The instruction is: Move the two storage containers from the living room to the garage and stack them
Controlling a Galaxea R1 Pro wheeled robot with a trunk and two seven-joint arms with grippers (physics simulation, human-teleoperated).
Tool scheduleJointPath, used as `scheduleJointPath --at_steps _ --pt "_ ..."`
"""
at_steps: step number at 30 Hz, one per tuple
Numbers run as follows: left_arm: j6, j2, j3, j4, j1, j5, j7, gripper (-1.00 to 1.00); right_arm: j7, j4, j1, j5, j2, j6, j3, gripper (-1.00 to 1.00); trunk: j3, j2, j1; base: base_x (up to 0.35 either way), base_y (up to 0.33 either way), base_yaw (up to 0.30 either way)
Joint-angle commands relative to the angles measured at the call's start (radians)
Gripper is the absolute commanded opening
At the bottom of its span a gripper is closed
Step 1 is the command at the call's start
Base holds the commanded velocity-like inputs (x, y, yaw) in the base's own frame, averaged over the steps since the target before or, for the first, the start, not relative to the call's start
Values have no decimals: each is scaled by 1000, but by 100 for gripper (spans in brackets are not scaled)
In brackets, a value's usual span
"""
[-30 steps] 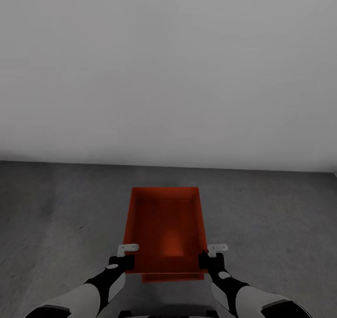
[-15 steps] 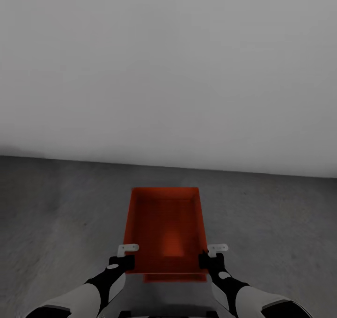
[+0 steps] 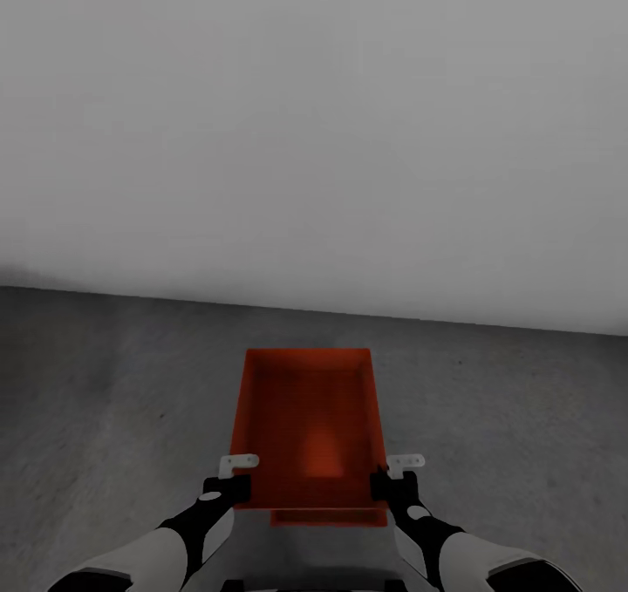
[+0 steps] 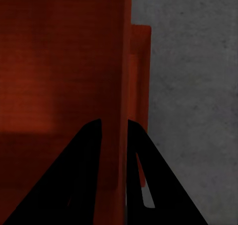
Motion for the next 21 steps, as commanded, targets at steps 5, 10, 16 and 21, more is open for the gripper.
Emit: scheduleJointPath --at_steps 5,10,16,21 --pt "-5 0 52 -1 -1 1 11 -100 -9 5 -1 -42 0 -10 -13 -100 -1 -2 0 0 0 0" --pt "-5 0 52 -1 -1 2 10 -100 -9 5 -1 -42 0 -10 -13 -100 -1 -2 0 0 0 0" --pt "-5 0 52 -1 -1 2 11 -100 -10 5 -1 -42 0 -10 -13 -100 -1 -2 0 0 -96 0" --pt "-5 0 52 -1 -1 2 10 -100 -9 5 -1 -42 0 -10 -13 -100 -1 -2 0 0 -245 0"
